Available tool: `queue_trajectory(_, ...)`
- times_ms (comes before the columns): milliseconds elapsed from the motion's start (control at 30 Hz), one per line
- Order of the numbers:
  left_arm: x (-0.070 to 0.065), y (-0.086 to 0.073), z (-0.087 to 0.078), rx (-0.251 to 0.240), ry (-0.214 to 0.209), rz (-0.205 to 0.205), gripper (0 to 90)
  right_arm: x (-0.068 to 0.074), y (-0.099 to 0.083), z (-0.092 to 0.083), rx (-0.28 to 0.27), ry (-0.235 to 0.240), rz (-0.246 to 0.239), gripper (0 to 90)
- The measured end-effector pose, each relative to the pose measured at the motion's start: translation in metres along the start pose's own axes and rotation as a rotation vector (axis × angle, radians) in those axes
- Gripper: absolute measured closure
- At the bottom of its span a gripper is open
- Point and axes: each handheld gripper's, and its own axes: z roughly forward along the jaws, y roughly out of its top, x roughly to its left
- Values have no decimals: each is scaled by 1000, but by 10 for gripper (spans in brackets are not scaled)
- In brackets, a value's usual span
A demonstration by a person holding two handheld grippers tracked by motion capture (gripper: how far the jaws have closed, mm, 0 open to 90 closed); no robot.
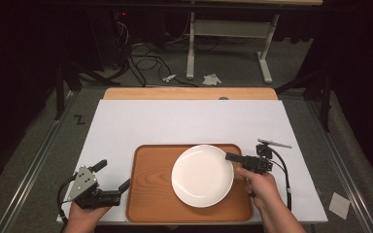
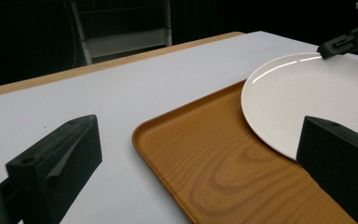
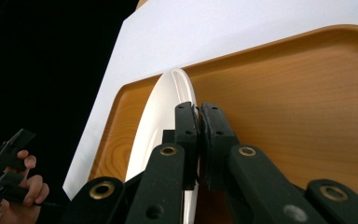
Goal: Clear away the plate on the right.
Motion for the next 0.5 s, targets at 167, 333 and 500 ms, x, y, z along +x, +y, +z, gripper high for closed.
queue_trajectory(167, 3, -1, 0, 3, 3, -5, 6, 0, -1, -1, 1, -23, -19, 893)
queue_trajectory(333, 2, -1, 0, 6, -1, -4, 6, -3, 1, -5, 14, -41, -37, 894)
queue_trajectory(500, 0, -1, 2, 17, -7, 4, 6, -7, 0, -11, 34, -52, -53, 893)
